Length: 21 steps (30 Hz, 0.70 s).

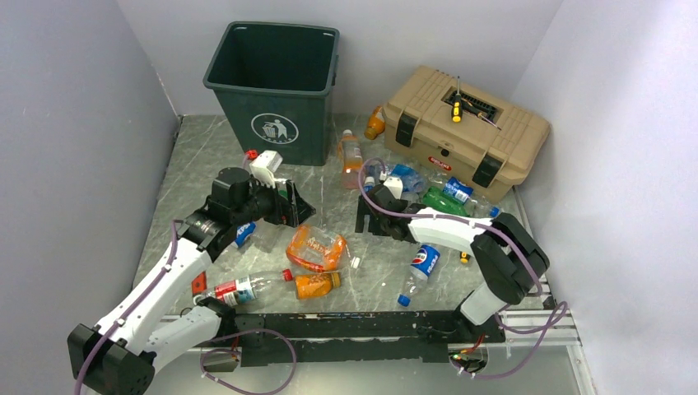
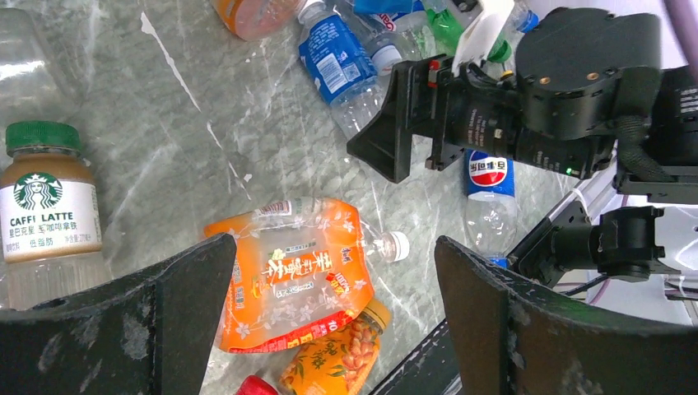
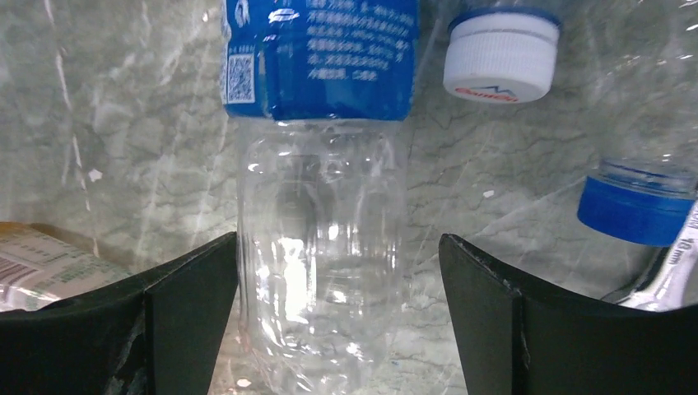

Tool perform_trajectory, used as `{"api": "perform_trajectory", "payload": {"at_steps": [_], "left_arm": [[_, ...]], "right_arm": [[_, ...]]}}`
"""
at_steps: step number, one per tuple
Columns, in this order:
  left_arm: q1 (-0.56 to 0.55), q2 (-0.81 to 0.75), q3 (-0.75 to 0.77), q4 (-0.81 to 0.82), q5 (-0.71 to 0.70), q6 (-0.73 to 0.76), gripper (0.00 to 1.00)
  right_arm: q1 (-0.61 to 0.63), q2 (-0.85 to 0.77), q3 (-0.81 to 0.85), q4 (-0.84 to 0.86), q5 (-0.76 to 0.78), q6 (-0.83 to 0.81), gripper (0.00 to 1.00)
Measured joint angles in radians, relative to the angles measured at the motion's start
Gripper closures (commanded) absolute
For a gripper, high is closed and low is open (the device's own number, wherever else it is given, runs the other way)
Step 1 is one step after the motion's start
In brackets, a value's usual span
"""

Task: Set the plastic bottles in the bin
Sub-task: Pick up the plastic bottle at the center of the board.

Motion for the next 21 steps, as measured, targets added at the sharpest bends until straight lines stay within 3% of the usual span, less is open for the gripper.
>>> {"api": "perform_trajectory", "payload": {"at_steps": [6, 14, 21], "left_arm": [[0.0, -0.001, 0.0, 0.0, 0.0, -0.005, 0.04], [0.0, -0.005, 0.0, 0.0, -0.001, -0.006, 0.04], [0.0, -0.01, 0.0, 0.0, -0.002, -0.007, 0.04]], "right_arm": [[0.0, 0.047, 0.003, 0.002, -0.028, -0.003, 0.17], [0.0, 0.048, -0.002, 0.013, -0.036, -0.014, 0.34], [0.003, -0.053, -0.051, 0.003, -0.051, -0.031, 0.42]]}}
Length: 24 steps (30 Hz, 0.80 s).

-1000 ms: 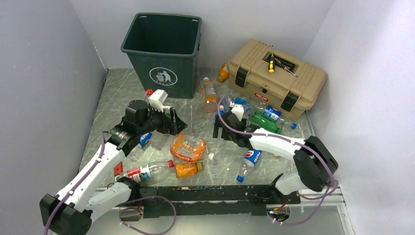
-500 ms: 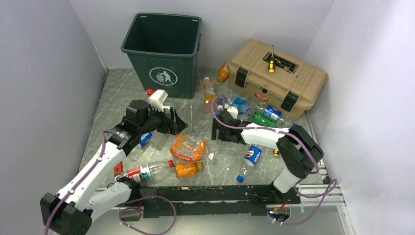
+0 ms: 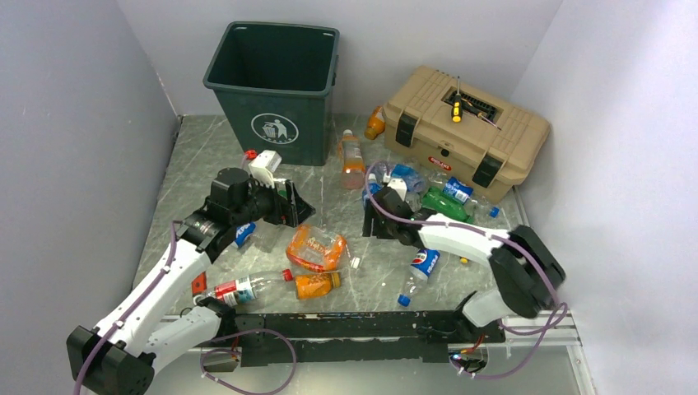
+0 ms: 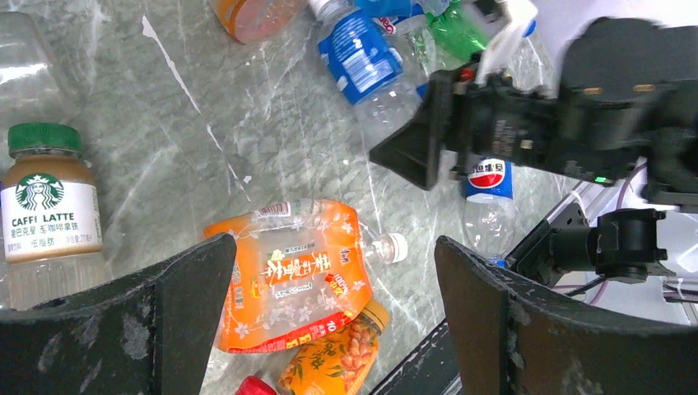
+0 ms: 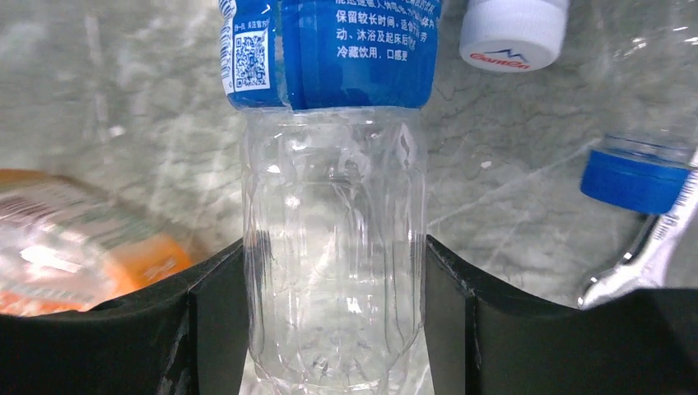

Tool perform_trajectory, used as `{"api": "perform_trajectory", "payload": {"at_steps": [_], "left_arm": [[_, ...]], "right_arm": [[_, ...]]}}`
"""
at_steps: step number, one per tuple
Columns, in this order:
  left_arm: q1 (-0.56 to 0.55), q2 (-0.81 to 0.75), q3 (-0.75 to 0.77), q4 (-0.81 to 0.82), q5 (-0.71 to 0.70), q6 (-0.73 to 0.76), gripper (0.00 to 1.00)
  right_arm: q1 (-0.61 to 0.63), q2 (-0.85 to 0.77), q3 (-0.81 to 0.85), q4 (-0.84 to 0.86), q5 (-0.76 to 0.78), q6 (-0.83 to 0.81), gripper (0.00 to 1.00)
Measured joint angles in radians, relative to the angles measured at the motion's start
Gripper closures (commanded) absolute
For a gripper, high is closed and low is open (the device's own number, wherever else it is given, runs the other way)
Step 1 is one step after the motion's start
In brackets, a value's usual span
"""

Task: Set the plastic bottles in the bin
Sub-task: Pick up the plastic bottle at the center of the board.

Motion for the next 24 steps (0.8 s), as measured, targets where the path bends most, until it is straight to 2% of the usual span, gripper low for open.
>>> {"api": "perform_trajectory", "payload": {"at_steps": [4, 7, 11, 15, 19, 24], "left_arm": [[0.0, -0.009, -0.003, 0.001, -0.007, -0.003, 0.01], [0.0, -0.051, -0.021, 0.013, -0.051, -0.031, 0.01], [0.0, -0.134, -0.045, 0.058, -0.111, -0.046, 0.01], [0.001, -0.21, -0.056, 0.125, -0.121, -0.048, 0.0], [0.001, -0.204, -0.033, 0.194, -0.008, -0.05, 0.0], [0.001, -0.106, 0.032, 0.317, 0.188, -0.091, 0.0]], "right_arm": [[0.041, -0.187, -0.026, -0.02, 0.015, -0.033, 0.42], [0.169, -0.424, -0.078, 0.015, 0.041, -0.113, 0.45], [0.327, -0.716, -0.186, 0.132, 0.024, -0.226, 0.48], [0.383, -0.913, -0.328, 0.253, 0.037, -0.283, 0.54], [0.391, -0.983, -0.48, 0.428, 0.033, -0.319, 0.57], [0.393, -0.916, -0.595, 0.679, 0.008, -0.339, 0.6]]}}
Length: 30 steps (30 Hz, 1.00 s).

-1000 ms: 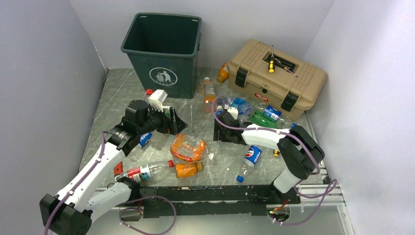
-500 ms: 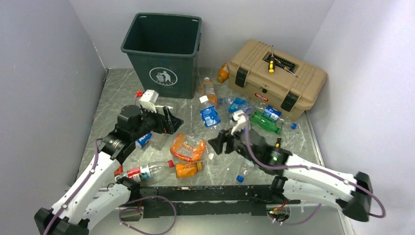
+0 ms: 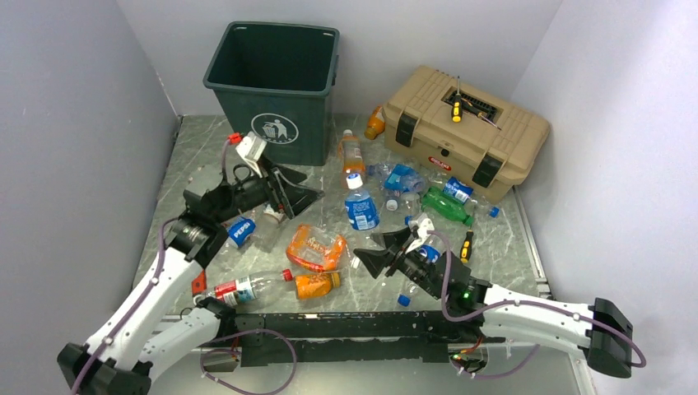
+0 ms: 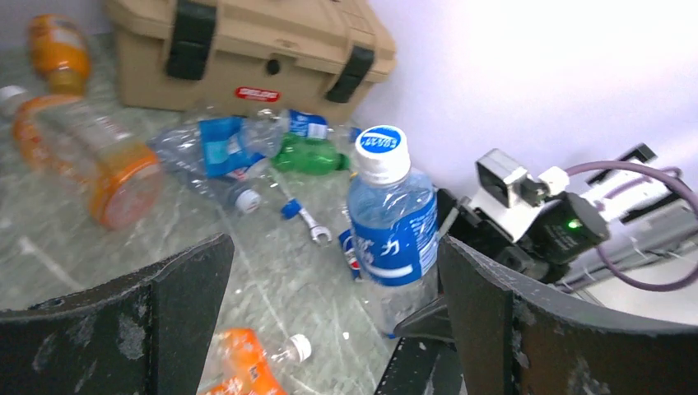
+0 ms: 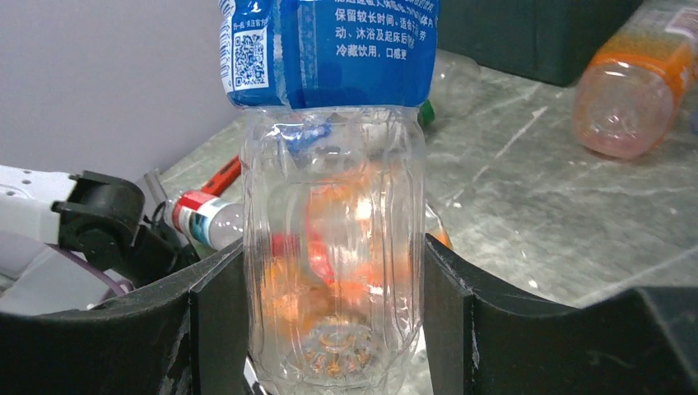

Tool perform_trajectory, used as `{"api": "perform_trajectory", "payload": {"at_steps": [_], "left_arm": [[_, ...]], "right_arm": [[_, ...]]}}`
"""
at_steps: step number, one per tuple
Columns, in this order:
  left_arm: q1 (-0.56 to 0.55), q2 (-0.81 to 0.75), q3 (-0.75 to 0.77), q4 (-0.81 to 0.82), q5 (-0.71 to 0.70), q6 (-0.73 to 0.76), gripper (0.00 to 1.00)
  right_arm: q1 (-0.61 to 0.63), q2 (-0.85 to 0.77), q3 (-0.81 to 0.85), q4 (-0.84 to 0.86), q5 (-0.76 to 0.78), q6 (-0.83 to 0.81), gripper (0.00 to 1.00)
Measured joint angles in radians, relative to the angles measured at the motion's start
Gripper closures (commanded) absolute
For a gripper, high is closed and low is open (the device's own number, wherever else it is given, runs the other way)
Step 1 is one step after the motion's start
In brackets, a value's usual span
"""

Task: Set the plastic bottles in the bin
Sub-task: Pick up the plastic bottle at the center of the board, then place the plastic bottle in the trash bin.

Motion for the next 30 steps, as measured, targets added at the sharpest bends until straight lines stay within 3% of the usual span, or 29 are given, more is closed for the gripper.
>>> {"api": "perform_trajectory", "payload": {"at_steps": [9, 23, 28, 30], "left_arm": [[-0.01, 0.195, 0.016, 0.255, 0.188, -0.158, 0.02], [-0.075, 0.28, 0.016, 0.417, 0.203, -0.199, 0.08], [-0.106, 0.317, 0.042, 0.407, 0.201, -0.191, 0.24], [-0.123, 0.32, 0.052, 0.401, 0.198, -0.176, 0.38]], "right_arm": [[0.029, 0.21, -0.01, 0.338, -0.019, -0.012, 0.62], [0.061, 0.258, -0.009, 0.416, -0.008, -0.056, 0.62], [0.067, 0.274, -0.007, 0.408, -0.008, -0.068, 0.62], [0.068, 0.274, -0.006, 0.406, -0.008, -0.072, 0.62]]}}
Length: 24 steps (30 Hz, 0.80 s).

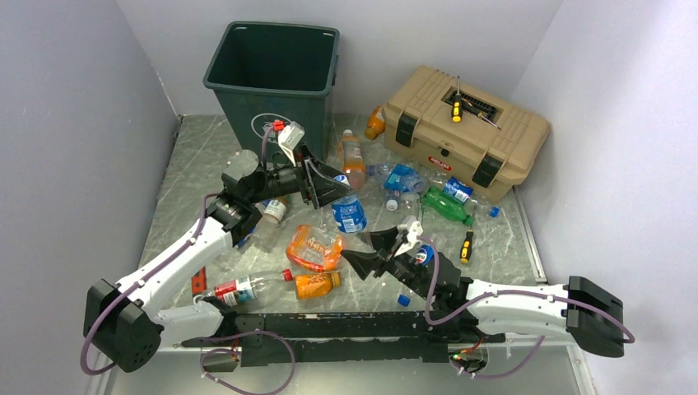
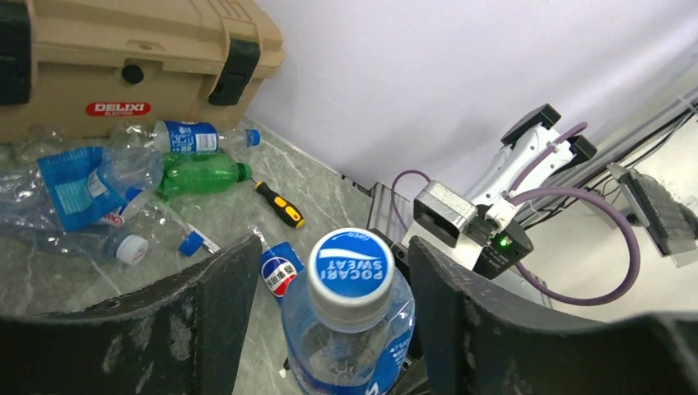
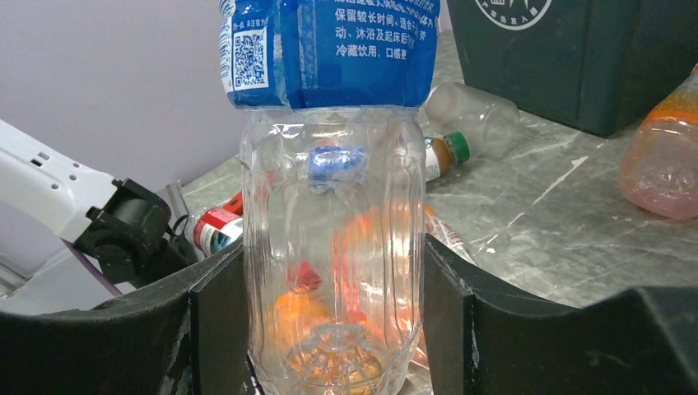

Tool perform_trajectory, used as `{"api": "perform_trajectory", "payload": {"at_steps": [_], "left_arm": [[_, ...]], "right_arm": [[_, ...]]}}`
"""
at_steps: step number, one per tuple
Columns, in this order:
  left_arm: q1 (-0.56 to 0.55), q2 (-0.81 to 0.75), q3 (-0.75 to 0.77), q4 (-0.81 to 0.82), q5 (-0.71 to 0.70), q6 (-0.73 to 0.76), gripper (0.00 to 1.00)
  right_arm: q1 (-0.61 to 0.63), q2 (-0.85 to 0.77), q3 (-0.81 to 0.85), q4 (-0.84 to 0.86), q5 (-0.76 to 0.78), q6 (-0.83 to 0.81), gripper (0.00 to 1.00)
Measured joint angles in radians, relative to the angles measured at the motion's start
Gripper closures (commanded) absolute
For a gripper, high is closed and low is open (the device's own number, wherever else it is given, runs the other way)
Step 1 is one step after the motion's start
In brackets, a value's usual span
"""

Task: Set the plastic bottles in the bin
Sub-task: Place the plastic bottle in the trash bin.

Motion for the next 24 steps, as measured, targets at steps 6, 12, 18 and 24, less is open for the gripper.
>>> {"api": "perform_trajectory", "payload": {"at_steps": [6, 12, 18, 24], "left_arm": [[-0.028, 0.0, 0.006, -0.001, -0.005, 0.031, 0.68], [-0.039, 0.0, 0.006, -0.009, -0.005, 0.04, 1.0], [-0.046, -0.009, 0.006, -0.039, -0.016, 0.078, 1.0], [-0.048, -0.059, 0.055, -0.192, -0.103, 0.196, 1.0]], "right_arm": [[0.002, 0.0, 0.005, -0.011, 0.003, -0.003, 0.61], [0.003, 0.0, 0.005, -0.023, 0.013, -0.009, 0.26], [0.003, -0.01, 0.101, -0.19, 0.034, 0.026, 0.0], [0.002, -0.052, 0.313, -0.513, 0.055, 0.078, 0.0]]}}
